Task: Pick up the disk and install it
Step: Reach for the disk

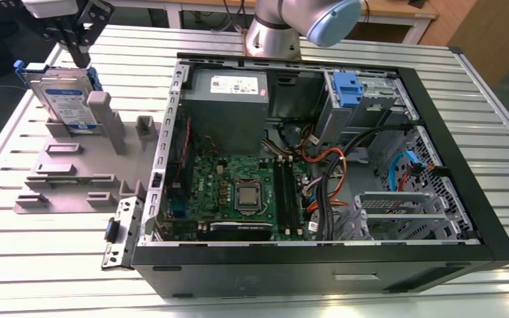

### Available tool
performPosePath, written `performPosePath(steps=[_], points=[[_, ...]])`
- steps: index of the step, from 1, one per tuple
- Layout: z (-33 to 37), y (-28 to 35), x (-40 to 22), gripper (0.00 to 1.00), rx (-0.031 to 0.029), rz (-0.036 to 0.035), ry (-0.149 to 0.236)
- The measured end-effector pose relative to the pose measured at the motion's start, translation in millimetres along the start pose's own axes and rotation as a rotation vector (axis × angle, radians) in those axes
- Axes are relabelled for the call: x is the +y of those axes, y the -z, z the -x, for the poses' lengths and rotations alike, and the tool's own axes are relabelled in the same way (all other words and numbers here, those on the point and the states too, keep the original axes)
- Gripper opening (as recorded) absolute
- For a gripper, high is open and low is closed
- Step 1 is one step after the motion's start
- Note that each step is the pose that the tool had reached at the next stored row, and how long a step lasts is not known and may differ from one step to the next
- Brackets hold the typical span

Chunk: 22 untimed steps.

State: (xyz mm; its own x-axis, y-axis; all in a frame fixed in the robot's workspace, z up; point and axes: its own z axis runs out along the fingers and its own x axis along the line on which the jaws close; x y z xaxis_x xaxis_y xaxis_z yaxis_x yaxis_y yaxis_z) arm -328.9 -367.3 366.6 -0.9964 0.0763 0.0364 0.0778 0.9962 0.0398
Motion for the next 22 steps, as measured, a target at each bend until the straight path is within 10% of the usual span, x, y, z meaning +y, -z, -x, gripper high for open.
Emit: performPosePath(steps=[22], points=[[-28.3,-1.6,1.6,0.11,0.0000,0.0000,0.000]])
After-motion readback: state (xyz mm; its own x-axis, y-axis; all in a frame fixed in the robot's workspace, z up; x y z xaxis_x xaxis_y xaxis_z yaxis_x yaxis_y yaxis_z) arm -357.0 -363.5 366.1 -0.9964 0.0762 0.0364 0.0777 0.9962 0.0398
